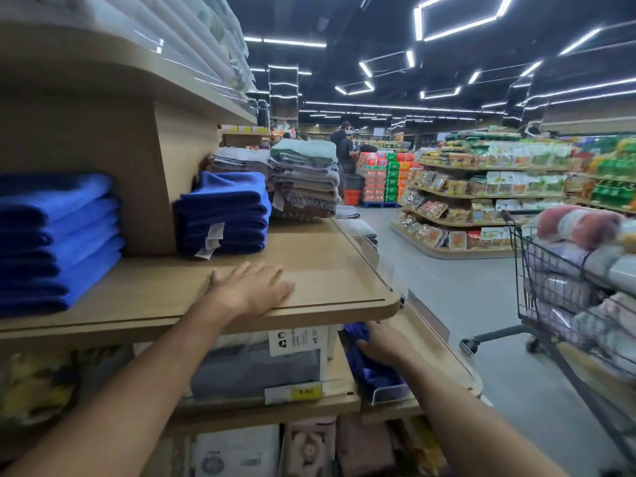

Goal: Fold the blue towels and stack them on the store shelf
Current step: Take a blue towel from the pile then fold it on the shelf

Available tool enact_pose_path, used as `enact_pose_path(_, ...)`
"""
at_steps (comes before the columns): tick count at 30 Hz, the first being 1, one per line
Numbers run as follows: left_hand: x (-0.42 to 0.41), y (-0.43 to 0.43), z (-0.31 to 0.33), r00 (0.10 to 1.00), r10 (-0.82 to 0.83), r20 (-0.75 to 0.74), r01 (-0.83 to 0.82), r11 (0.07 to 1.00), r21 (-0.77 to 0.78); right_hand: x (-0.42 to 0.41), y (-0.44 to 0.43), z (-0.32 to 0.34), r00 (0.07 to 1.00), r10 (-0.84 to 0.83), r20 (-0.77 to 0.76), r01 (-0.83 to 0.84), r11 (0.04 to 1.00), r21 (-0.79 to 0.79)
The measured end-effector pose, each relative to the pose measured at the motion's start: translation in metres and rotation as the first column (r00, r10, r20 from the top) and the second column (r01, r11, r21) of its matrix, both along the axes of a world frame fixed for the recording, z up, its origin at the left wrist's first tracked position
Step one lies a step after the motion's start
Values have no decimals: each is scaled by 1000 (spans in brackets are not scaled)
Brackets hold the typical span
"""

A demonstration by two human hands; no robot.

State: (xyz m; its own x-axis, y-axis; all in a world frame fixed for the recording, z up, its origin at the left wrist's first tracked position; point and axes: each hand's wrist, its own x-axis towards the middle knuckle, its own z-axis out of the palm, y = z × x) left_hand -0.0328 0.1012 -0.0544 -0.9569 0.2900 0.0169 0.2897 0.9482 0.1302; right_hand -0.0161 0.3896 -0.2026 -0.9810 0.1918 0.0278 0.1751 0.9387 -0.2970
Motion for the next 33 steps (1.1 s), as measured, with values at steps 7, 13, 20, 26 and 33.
enact_pose_path(7, -3, -1, -3, 1000, -5, -23, 6, 1000, 23, 25, 37, 36, 974, -223, -36, 133, 695, -706)
enact_pose_path(13, -9, -2, -8, 999, -8, -54, 11, 999, 38, 59, 54, 142, 872, -471, -132, -58, 169, -984)
enact_pose_path(20, 0, 0, -6, 998, -34, -56, 36, 998, 47, 73, 10, 248, 816, -315, -486, -475, 114, -872)
enact_pose_path(26, 10, -5, 6, 997, -64, 33, 48, 936, 348, 60, -68, 313, 654, -28, -756, -723, 272, -635)
enact_pose_path(33, 12, -51, 17, 981, -162, 108, -129, -126, 984, 49, -118, 313, 400, 124, -908, -678, 706, -202)
